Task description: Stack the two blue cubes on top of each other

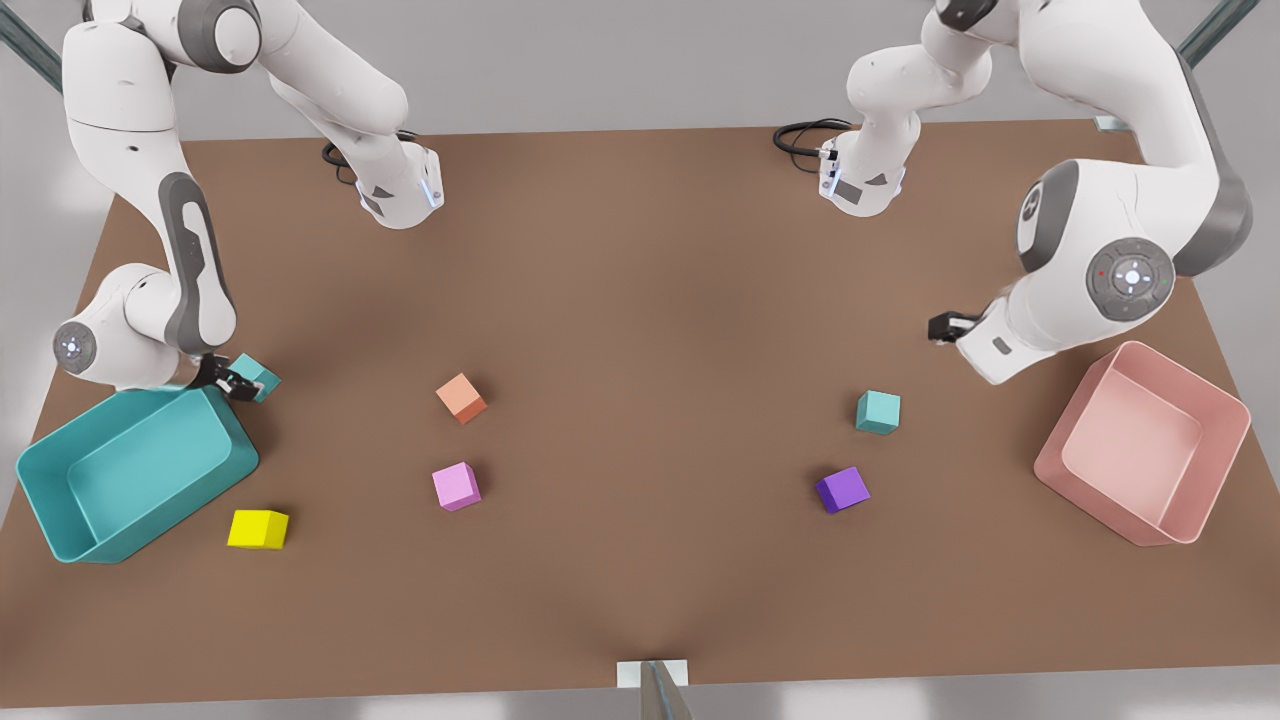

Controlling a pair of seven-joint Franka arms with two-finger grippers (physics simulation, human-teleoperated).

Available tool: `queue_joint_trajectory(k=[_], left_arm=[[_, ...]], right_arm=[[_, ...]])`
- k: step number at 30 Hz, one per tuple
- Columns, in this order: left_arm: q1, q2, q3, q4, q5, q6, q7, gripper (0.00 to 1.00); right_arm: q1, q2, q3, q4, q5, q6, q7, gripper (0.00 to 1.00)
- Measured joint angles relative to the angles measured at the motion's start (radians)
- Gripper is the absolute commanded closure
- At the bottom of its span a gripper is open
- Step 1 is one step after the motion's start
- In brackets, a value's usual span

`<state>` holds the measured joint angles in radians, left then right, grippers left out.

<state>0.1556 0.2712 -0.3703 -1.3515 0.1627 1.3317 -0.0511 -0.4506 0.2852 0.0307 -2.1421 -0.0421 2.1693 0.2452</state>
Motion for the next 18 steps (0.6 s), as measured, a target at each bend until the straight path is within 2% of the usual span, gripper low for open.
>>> queue_joint_trajectory(k=[1,2,4,6,18], left_arm=[[0.007,0.003,0.001,-0.004,0.000,-0.001,-0.003,0.00],[-0.029,-0.003,0.057,-0.032,-0.001,0.005,-0.005,0.00],[-0.208,-0.152,0.317,-0.280,-0.057,0.076,-0.002,0.00],[-0.248,-0.209,0.392,-0.372,-0.095,0.131,0.004,0.00],[-0.306,-0.187,0.370,-0.363,-0.154,0.216,0.028,0.00]], right_arm=[[-0.002,0.006,0.000,-0.001,0.000,0.000,-0.004,0.00],[-0.006,0.010,0.000,-0.001,0.000,0.001,-0.009,0.00],[-0.009,0.023,0.000,0.001,0.001,0.002,-0.016,0.00],[-0.015,0.034,0.000,0.001,0.002,0.004,-0.023,0.00],[-0.039,0.073,0.000,0.011,0.005,0.012,-0.051,0.00]])
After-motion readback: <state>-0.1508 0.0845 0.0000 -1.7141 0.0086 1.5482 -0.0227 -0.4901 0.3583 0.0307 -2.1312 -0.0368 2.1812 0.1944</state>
